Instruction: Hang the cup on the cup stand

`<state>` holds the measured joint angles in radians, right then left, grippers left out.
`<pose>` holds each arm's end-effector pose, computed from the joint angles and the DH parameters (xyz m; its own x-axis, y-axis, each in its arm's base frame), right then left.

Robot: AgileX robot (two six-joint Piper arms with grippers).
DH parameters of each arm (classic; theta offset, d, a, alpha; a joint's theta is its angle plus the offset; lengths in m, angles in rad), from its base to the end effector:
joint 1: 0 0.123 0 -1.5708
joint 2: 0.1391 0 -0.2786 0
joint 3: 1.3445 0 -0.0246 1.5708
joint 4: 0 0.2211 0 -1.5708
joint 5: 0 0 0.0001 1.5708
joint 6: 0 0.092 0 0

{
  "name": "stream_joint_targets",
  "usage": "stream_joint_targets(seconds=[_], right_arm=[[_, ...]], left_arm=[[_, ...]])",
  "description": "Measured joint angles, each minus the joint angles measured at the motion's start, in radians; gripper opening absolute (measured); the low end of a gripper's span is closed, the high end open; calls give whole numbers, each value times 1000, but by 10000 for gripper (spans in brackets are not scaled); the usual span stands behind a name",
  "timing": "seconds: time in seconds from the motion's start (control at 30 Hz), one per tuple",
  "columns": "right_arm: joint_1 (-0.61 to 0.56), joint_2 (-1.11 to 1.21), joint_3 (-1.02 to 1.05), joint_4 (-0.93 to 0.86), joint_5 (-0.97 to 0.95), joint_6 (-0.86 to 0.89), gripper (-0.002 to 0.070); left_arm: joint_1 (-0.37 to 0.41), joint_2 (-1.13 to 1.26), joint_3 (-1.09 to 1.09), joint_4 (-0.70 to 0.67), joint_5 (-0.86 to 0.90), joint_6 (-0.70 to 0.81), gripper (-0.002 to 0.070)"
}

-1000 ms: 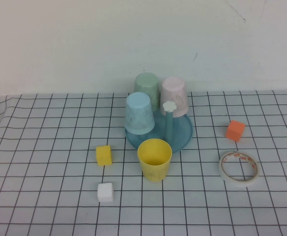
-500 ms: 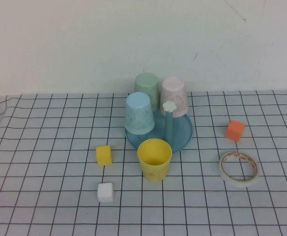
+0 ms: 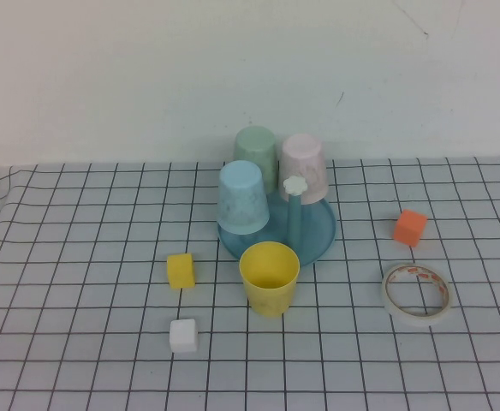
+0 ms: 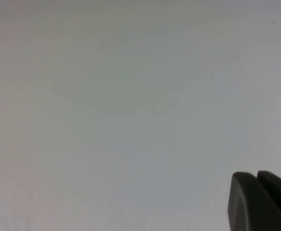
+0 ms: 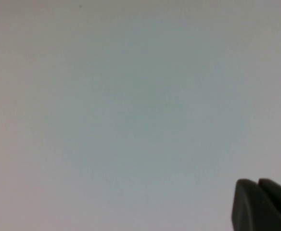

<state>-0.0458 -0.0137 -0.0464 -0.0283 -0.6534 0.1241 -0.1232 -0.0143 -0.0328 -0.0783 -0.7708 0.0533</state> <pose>0.0029 0.0014 0.2806 0.7167 0.0687 -0.6940 -0.0391 0.9975 0.0584 -0.0030 0.0054 0.2838 0.7793 -0.0994 -0.6187 0.0915 0.9948 -0.0446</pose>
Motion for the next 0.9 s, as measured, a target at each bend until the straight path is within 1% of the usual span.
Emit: stream_joint_targets(seconds=[0.1,0.2,0.37,0.5,0.63,0.77,0.87,0.9], right_arm=[[0,0,-106,28,152,-51,-1],[0,42,-213,5,271,-85,-1],[0,220,-374,-83,470,-99,-1],[0,420,-479,-96,719,-99,-1],[0,586,-522,-74,888,-99,-1],[0,715,-525,-58,964,-99,-1],[0,831,-525,9,1007,-68,-1],[0,863,-525,28,1012,-64,-1]], left_arm=[[0,0,-131,-82,173,31,-1],[0,22,-279,-108,365,110,-1],[0,174,-514,-112,627,148,-1],[0,331,-646,-112,858,151,-1],[0,478,-689,-112,1084,151,-1],[0,600,-689,-112,1294,153,-1],[0,703,-689,-114,1426,153,-1],[0,728,-689,-116,1445,153,-1]])
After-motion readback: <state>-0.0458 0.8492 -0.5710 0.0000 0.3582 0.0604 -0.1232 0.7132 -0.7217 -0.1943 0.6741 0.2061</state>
